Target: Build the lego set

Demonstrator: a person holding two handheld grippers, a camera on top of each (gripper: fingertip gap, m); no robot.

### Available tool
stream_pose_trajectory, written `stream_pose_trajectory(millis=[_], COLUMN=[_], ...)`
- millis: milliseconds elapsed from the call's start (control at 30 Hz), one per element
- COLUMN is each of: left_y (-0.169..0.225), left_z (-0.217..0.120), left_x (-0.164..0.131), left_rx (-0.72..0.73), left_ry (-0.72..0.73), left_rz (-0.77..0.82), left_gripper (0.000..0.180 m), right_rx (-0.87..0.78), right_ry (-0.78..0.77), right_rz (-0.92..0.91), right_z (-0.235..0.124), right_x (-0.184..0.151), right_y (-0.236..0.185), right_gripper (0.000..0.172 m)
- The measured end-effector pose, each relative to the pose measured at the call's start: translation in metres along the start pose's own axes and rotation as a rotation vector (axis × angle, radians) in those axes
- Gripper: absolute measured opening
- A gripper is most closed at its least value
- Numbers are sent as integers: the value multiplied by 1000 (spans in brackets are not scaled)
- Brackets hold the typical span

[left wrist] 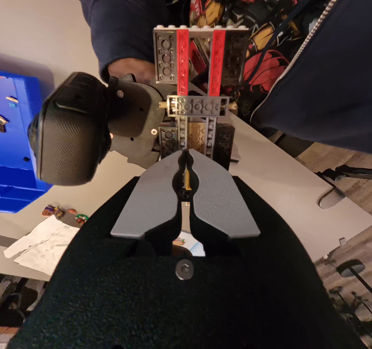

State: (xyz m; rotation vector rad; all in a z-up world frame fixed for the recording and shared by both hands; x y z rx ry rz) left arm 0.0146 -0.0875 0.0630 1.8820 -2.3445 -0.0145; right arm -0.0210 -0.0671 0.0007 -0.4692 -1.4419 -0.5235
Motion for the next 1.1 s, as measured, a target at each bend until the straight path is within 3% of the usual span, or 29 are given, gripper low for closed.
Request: stream_pose_trajectory(millis=[33, 333, 867, 967, 1033, 1100], left_y=[1, 2, 3, 0, 0, 0], left_z=[1, -12, -6, -6, -6, -7], left_x=[-1, 12, 15, 10, 8, 7], left_rx=[3, 58, 34, 54, 56, 60], left_ry=[-16, 104, 89, 72, 74, 72], left_rz=[2, 13, 29, 19, 9, 4], left_gripper=[0, 10, 14, 10, 10, 10], right_rx=[2, -1, -12, -9, -5, -1], right_ry=[1, 64, 27, 26, 39, 39], right_rz=[7, 1, -4, -1, 5, 0], right_z=[1, -13, -11, -9, -9, -9], right_x=[-1, 12, 8, 7, 8, 8], right_y=[1, 0, 1, 0, 0, -1], right_gripper=[72, 69, 72, 66, 148, 144])
Point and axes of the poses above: each gripper's, where its closed fingertips meet, z out along the fingers, x out of its top, y = z × x across the jaws, the point moved 4 cm from there along -z, back along the fingers, and after that the axes turned 1 degree about y, right-handed, at the moved point
